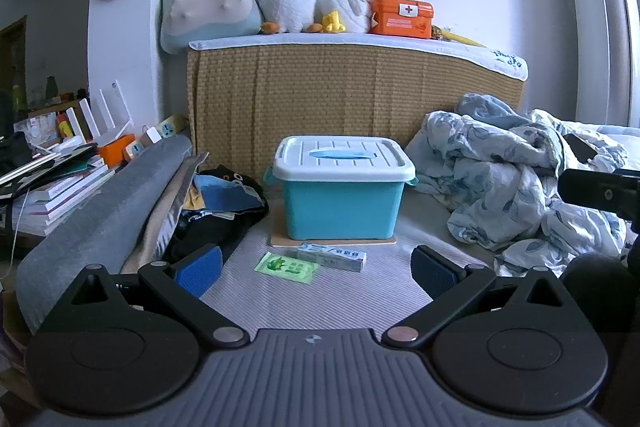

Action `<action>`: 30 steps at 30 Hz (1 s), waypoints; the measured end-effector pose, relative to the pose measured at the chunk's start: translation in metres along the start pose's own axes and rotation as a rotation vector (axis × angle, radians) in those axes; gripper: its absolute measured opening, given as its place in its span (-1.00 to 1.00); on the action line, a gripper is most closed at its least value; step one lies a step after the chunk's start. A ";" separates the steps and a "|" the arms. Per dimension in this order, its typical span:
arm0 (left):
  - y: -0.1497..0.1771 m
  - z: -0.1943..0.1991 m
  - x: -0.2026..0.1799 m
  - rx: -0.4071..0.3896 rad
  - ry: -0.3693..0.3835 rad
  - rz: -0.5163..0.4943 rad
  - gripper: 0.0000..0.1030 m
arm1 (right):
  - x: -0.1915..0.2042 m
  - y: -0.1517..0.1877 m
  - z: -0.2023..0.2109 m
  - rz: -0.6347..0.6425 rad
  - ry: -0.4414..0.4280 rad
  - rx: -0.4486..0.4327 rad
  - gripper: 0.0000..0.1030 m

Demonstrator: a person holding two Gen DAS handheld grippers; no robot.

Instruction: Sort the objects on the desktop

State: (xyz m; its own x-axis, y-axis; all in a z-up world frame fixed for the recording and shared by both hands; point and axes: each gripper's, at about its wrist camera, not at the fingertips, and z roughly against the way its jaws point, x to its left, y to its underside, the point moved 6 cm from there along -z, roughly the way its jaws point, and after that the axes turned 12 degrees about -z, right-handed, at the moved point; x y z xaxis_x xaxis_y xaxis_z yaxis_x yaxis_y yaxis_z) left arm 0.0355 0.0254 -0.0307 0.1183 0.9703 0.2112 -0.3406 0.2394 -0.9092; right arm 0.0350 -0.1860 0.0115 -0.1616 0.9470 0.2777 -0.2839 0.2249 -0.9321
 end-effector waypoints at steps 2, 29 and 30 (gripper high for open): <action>0.000 0.000 0.000 -0.001 0.000 0.002 1.00 | 0.000 0.001 -0.002 0.003 0.003 0.006 0.94; 0.001 -0.002 0.001 0.006 -0.003 0.009 1.00 | -0.001 0.002 -0.005 0.001 0.004 0.016 0.94; 0.001 -0.002 0.001 0.006 -0.002 0.009 1.00 | -0.002 0.002 -0.005 0.001 0.003 0.016 0.94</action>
State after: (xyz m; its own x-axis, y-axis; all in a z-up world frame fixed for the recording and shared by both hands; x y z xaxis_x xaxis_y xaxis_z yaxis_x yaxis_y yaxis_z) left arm 0.0370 0.0269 -0.0324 0.1131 0.9724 0.2043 -0.3475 0.2313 -0.9087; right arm 0.0397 -0.1863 0.0080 -0.1593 0.9478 0.2761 -0.2992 0.2202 -0.9284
